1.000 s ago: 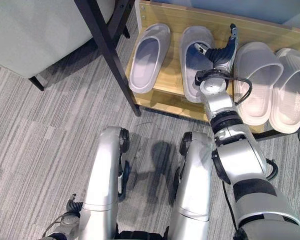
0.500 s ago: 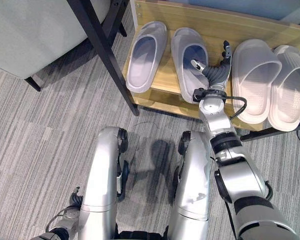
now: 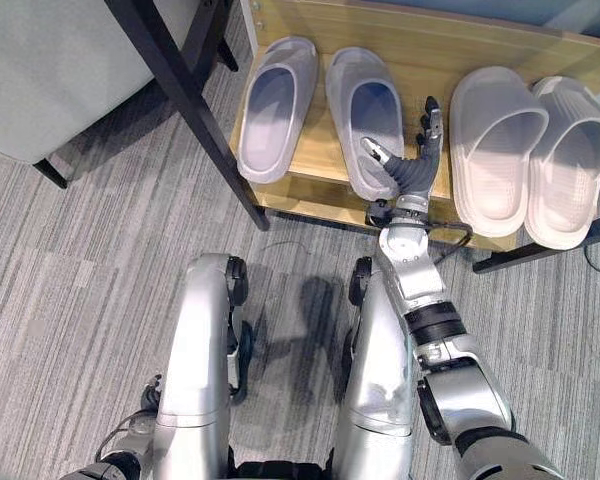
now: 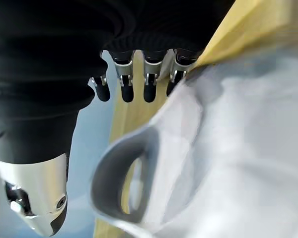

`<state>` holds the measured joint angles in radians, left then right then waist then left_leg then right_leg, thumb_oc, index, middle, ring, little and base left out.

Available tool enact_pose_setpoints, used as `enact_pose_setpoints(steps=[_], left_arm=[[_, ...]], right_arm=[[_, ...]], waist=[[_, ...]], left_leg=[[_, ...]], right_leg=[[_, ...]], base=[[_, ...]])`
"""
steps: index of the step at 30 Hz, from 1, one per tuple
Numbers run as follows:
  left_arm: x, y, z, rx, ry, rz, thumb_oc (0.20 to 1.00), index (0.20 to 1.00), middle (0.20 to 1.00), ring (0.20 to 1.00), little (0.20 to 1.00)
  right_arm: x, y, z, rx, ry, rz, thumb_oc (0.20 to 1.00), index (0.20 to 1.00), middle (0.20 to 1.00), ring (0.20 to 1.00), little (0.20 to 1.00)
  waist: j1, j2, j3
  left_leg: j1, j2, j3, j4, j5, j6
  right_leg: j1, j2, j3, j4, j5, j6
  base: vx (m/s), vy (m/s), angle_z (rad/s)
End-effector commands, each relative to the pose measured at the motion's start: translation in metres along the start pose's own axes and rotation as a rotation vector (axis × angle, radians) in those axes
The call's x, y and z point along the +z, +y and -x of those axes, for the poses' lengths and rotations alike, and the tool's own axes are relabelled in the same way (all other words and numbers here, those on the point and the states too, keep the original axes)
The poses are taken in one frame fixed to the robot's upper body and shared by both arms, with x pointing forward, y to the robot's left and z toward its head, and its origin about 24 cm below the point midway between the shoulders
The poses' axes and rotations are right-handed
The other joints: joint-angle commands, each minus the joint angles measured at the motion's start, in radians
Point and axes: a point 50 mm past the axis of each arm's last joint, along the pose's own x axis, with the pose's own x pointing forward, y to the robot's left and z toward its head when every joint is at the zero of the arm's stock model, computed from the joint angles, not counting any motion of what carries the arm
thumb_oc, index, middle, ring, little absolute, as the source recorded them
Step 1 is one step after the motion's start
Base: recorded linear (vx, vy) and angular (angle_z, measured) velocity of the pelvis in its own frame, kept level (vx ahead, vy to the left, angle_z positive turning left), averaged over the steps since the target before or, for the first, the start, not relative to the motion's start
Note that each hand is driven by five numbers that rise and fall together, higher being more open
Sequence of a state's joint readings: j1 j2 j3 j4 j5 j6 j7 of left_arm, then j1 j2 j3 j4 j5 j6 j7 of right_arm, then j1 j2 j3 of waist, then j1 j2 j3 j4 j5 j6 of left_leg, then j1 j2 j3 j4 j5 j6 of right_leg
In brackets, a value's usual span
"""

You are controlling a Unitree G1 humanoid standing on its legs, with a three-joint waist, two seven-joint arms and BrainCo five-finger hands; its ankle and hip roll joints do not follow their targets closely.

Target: Arrange the slippers neatly on the shoe rack.

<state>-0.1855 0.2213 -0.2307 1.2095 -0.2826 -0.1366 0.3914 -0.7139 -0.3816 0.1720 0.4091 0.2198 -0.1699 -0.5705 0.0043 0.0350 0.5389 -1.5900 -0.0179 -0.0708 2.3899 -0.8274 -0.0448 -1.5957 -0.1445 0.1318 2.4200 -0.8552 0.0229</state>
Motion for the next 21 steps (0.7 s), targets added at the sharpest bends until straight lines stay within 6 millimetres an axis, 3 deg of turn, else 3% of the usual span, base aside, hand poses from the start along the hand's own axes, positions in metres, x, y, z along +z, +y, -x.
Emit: enact_pose_setpoints(steps=[1, 8, 10, 12, 21], left_arm=[[-0.017, -0.010, 0.007, -0.039, 0.029, -0.074, 1.000, 1.000, 1.000, 1.000, 1.000], [-0.010, -0.010, 0.006, -0.038, 0.019, -0.056, 1.000, 1.000, 1.000, 1.000, 1.000], [-0.010, -0.012, 0.006, -0.031, 0.026, -0.056, 1.000, 1.000, 1.000, 1.000, 1.000], [-0.008, -0.012, 0.006, -0.025, 0.022, -0.059, 1.000, 1.000, 1.000, 1.000, 1.000], [-0.006, -0.009, 0.004, -0.010, 0.014, -0.072, 1.000, 1.000, 1.000, 1.000, 1.000]], right_arm=[[0.043, 0.005, -0.004, 0.042, -0.204, -0.057, 1.000, 1.000, 1.000, 1.000, 1.000], [0.040, 0.014, 0.014, 0.118, -0.197, -0.078, 1.000, 1.000, 1.000, 1.000, 1.000], [0.041, 0.027, 0.038, 0.189, -0.182, -0.177, 1.000, 1.000, 1.000, 1.000, 1.000], [0.041, 0.037, 0.048, 0.248, -0.176, -0.190, 1.000, 1.000, 1.000, 1.000, 1.000], [0.041, 0.059, 0.053, 0.323, -0.148, -0.216, 1.000, 1.000, 1.000, 1.000, 1.000]], waist=[[0.051, -0.011, -0.020], [0.041, -0.014, -0.020], [0.029, -0.018, -0.020], [0.026, -0.020, -0.020], [0.028, -0.011, -0.020]], left_leg=[[0.020, -0.046, -0.043, 0.085, -0.001, 0.046], [0.020, -0.045, -0.044, 0.088, 0.001, 0.045], [0.020, -0.042, -0.044, 0.090, 0.006, 0.045], [0.020, -0.041, -0.044, 0.096, 0.005, 0.045], [0.020, -0.040, -0.043, 0.099, 0.002, 0.046]], right_leg=[[0.083, -0.024, 0.111, 0.051, 0.131, -0.060], [0.079, -0.020, 0.111, 0.054, 0.131, -0.060], [0.080, -0.019, 0.110, 0.054, 0.135, -0.059], [0.077, -0.019, 0.111, 0.054, 0.135, -0.057], [0.076, -0.012, 0.115, 0.059, 0.137, -0.057]], base=[[0.00, 0.000, 0.00], [0.00, 0.000, 0.00], [0.01, -0.003, -0.02], [0.00, -0.005, -0.05], [0.00, -0.001, 0.00]])
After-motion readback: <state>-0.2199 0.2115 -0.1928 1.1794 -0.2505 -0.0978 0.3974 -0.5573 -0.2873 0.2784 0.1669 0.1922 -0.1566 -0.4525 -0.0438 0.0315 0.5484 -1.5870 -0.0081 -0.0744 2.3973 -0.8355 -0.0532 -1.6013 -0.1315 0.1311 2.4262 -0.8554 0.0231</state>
